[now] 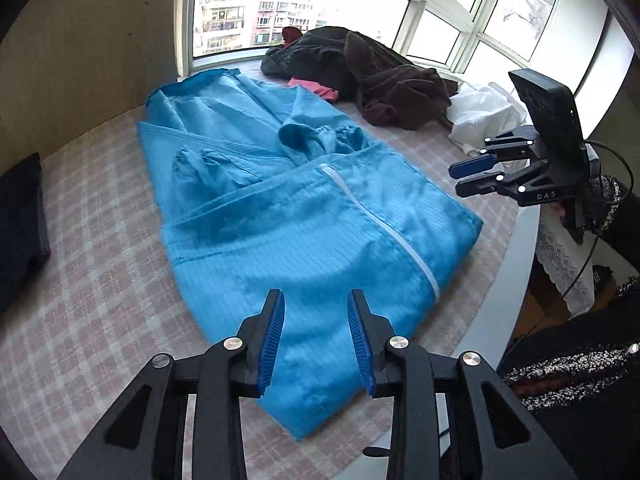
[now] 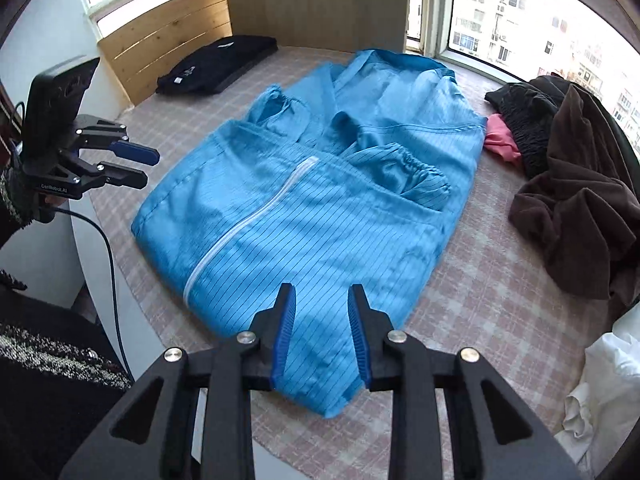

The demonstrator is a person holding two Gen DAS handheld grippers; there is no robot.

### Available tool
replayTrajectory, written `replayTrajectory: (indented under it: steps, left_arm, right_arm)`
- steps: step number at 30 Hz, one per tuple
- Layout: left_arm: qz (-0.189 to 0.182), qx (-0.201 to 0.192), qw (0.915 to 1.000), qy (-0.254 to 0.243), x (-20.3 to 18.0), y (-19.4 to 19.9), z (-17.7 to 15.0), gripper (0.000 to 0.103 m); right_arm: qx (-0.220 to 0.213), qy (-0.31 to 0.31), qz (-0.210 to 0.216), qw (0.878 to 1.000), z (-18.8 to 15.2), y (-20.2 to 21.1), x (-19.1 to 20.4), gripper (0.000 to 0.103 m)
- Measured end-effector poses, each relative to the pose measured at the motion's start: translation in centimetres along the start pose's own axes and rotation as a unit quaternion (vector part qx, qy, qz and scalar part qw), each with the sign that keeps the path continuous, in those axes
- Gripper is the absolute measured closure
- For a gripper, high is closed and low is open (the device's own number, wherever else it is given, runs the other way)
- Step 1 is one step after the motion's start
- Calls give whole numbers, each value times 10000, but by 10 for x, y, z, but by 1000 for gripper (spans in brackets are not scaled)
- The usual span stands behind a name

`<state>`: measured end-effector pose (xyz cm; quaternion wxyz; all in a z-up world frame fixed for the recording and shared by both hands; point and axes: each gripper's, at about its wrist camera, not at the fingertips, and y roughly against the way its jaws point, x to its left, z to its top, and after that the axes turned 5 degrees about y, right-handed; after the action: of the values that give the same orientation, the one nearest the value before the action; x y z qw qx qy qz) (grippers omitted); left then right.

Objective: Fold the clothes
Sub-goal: 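Move both open grippers to the folded coat's end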

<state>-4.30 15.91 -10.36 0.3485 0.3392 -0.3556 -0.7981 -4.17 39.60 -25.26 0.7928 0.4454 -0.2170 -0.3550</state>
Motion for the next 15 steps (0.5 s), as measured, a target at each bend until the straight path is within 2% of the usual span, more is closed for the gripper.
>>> replayTrajectory:
  steps: [3, 5, 7, 9, 11, 13, 15]
  left_arm:
    - [25, 143, 9997, 212, -2, -25, -10, 72]
    - [384, 353, 9984, 236, 4, -43, -23, 72]
    - [508, 356, 9974, 374, 16, -47, -33, 78]
    - [527, 360, 9963, 570, 23, -43, -34, 83]
    - [574, 192, 9961, 646, 25, -31, -30, 83]
    - [602, -23, 9959, 668, 24, -18, -23, 82]
    - [507, -164, 9973, 515, 16, -17, -7, 81]
  right_arm:
    - [172, 68, 78, 9998, -5, -28, 21, 76]
    - [457, 257, -86, 9986, -12, -46, 33, 76]
    - [533, 341, -148, 9979, -19, -53, 32, 76]
    - [429, -125, 37, 9990, -23, -36, 17, 76]
    - [-61, -792, 191, 9967, -31, 1, -6, 72]
    - [-227, -1303, 17, 9912, -46, 29, -26, 65]
    - [-140, -1523, -218, 9880, -62, 42, -38, 65]
